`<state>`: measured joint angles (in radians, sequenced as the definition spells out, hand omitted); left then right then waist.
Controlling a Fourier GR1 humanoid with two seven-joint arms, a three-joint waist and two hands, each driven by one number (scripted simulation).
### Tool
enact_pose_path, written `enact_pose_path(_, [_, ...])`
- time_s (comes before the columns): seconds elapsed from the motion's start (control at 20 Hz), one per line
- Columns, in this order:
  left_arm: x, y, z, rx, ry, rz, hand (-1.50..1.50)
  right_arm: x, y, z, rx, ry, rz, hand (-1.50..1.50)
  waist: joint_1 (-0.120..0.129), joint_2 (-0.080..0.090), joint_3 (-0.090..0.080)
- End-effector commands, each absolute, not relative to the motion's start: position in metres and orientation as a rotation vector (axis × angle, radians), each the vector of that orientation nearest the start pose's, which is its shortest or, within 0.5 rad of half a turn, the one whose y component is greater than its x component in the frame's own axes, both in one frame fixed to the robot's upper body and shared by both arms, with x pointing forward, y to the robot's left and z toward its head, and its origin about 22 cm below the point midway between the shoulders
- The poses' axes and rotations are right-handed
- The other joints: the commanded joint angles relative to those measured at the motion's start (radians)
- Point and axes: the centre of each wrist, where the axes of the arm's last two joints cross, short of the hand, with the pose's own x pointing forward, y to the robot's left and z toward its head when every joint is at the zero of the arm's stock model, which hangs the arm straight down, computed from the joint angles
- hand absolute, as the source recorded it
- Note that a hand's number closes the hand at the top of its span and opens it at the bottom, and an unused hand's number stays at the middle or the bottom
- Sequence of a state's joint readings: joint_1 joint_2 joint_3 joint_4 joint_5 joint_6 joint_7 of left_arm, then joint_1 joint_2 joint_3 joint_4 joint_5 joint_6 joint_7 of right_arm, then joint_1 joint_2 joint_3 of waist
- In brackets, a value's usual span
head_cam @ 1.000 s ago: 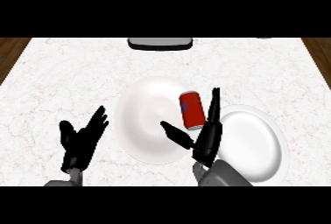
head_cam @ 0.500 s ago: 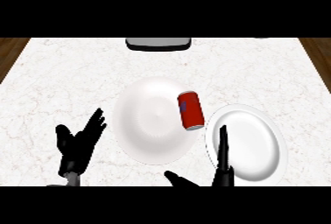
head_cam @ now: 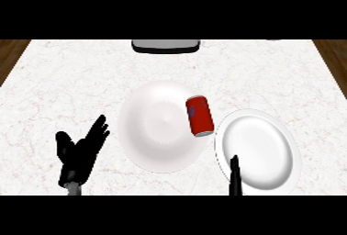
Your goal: Pick the can from the plate and place it in the plate
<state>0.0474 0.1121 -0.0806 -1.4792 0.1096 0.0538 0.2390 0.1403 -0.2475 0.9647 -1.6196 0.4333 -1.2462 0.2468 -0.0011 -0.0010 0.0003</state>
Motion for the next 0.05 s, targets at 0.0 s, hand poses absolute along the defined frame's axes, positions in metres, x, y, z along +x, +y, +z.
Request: enact_pose_path(0.0, [0.2203,0.2395,-0.0333,-0.008,-1.189,-0.007,0.0,0.0842,-0.1056,-0.0264,-0.558,-1.596,0.055,-1.5,-0.001,0.0,-0.001])
